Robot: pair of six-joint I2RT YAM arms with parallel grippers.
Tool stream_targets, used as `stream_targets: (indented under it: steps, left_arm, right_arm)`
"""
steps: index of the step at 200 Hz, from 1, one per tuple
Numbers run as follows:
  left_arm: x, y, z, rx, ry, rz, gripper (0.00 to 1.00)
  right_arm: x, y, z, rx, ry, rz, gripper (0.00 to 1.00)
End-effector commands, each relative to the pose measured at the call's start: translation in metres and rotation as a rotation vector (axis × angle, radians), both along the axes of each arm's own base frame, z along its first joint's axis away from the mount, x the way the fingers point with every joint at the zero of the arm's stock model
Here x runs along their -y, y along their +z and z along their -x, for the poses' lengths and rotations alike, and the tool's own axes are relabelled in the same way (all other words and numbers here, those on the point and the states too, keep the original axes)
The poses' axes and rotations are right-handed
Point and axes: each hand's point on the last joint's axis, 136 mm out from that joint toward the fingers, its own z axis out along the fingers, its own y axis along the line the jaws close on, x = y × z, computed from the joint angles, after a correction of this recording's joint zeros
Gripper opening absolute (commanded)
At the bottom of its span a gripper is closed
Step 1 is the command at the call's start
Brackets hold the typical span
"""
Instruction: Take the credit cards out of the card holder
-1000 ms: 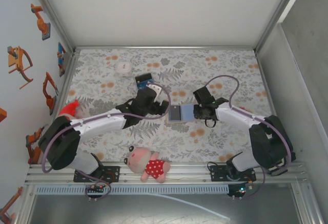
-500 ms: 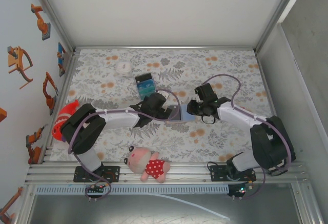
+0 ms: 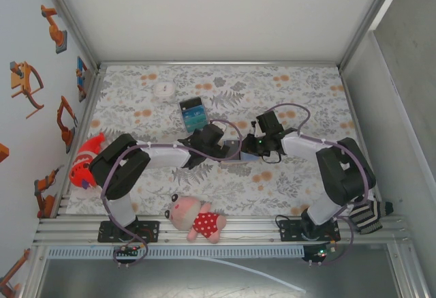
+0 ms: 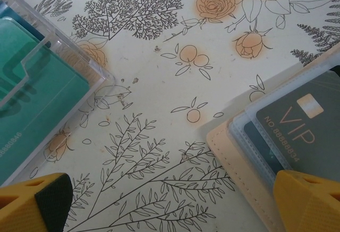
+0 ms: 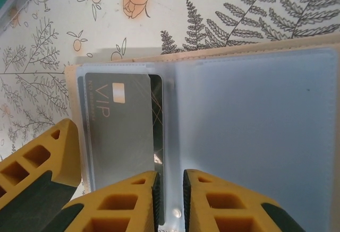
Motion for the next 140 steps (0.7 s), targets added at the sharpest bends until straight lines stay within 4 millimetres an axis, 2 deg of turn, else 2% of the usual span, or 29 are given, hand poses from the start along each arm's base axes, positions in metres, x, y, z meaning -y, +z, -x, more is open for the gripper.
stream_targets:
  steps: [1,140]
  left_arm:
    - [0.001,-0.001,-0.003,0.006,0.014,-0.018,0.97]
    - [-0.005,-0.011,-0.003,-0.006,0.016,-0.075,0.97]
  right_arm:
    - [-0.011,0.009,-0.011,0.004,-0.009,-0.083,0.18]
    - [-0.012,-0.013,-0.01,-0.059,-0.031,-0.128,0.15]
